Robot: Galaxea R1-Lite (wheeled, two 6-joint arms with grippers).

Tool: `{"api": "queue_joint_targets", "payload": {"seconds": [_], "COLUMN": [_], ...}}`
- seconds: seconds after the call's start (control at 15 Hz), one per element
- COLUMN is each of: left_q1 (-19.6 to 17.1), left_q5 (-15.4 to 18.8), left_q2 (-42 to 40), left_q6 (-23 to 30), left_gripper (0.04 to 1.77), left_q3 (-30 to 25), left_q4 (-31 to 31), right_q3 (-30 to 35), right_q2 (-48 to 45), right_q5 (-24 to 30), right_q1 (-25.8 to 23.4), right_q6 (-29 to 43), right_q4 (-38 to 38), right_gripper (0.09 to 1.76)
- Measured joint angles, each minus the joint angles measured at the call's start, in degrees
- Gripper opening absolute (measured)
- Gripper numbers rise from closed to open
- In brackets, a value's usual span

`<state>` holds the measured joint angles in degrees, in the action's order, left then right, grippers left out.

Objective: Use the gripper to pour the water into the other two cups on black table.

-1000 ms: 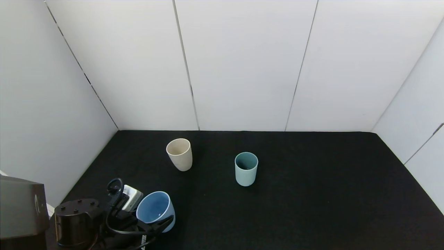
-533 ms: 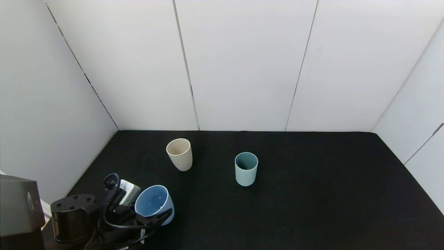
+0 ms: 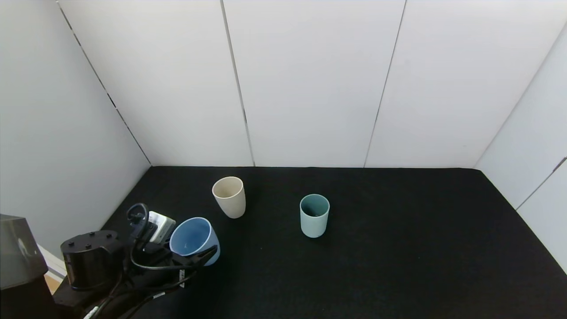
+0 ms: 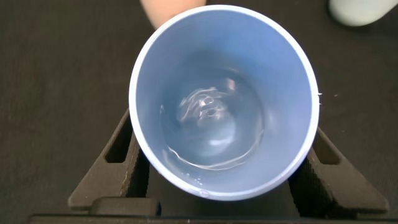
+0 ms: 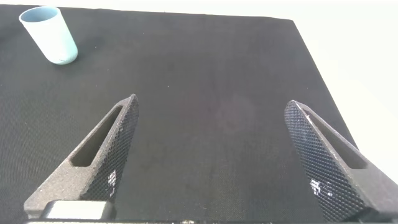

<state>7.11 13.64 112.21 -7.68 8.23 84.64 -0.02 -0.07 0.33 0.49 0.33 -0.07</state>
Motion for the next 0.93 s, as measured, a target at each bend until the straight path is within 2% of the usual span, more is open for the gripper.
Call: {"api": "queue_joint_targets", "payload": {"seconds": [0.2,0.4,0.6,0.93], "left_q1": [-0.9,-1.7,-3.5,-6.4], "left_q5": [0.0,0.0,0.0,0.0], "left_q2": [-5.0,-12.2,-16.5,-18.2], "left_q6": [-0.1,-1.1,-4.7,-8.9], "left_gripper": [1.24,1.24,1.23,1.23], "left_q3": [3.4,10.3,17.3,29.1], "left_q4": [-12.2,-28.9,-38.2,-54.1], "right_q3": [0.0,0.0,0.0,0.0], "right_q2": [0.0,0.0,0.0,0.0], "right_q5": [0.0,0.0,0.0,0.0], "right_q1": [0.0,0.0,0.0,0.0], "right_q6": [0.0,0.0,0.0,0.0], "right_q4": [0.0,0.0,0.0,0.0], "right_gripper": [1.71,1.71,1.71,1.71]}}
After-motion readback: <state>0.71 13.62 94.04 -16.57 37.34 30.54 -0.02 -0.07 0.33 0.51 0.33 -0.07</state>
